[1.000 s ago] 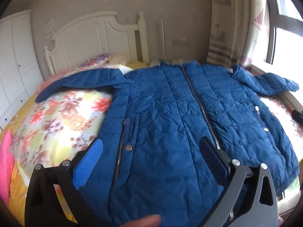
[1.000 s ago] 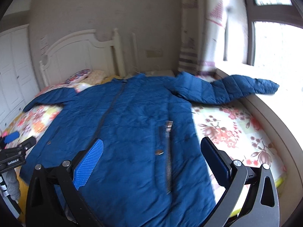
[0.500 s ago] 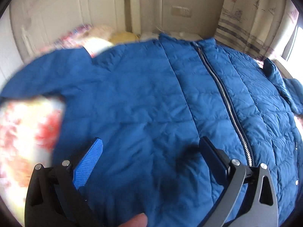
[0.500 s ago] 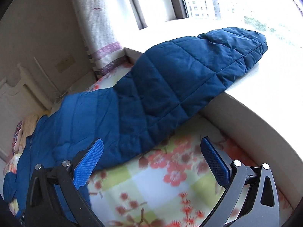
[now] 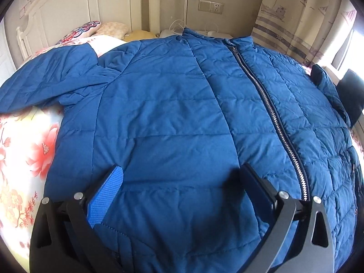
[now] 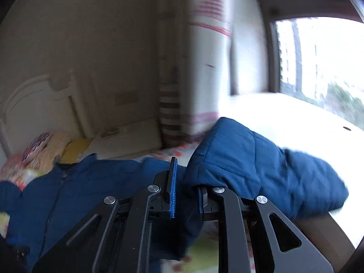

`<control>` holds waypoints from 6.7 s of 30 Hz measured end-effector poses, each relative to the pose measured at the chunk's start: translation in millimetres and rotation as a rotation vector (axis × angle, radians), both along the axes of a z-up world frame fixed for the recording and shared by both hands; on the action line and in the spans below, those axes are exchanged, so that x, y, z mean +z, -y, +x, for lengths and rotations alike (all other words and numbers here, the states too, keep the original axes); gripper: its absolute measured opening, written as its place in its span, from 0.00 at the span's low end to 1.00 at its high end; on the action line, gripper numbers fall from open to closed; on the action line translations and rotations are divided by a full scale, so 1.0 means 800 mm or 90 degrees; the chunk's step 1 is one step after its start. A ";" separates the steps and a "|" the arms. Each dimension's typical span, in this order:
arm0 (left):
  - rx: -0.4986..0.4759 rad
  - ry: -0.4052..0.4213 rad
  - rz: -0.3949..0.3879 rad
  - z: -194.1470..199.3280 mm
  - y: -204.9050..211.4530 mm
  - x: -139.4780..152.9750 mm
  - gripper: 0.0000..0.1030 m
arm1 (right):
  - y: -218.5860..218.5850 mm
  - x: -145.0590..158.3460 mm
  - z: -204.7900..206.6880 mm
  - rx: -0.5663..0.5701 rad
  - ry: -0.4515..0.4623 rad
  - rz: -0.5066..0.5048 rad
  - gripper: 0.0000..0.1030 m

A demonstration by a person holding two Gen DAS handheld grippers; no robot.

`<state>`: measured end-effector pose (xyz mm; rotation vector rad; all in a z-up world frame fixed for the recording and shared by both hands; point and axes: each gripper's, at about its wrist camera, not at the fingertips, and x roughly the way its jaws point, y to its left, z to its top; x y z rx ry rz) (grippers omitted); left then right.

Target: Fold large clothes

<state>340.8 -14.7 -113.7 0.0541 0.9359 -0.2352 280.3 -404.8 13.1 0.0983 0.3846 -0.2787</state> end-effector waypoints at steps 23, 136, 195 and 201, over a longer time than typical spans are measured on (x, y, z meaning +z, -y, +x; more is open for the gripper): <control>0.003 0.047 -0.046 -0.017 -0.011 0.016 0.97 | -0.110 -0.048 -0.034 0.273 -0.165 0.188 0.57; 0.625 0.153 -0.577 0.005 -0.459 0.056 0.91 | -0.182 -0.102 0.077 0.198 -0.190 0.057 0.67; 0.221 0.050 -0.103 0.037 -0.108 0.031 0.72 | -0.365 -0.044 0.037 0.464 -0.090 -0.240 0.67; 0.221 0.046 -0.120 0.035 -0.111 0.036 0.73 | -0.447 -0.096 0.082 0.502 -0.204 -0.396 0.63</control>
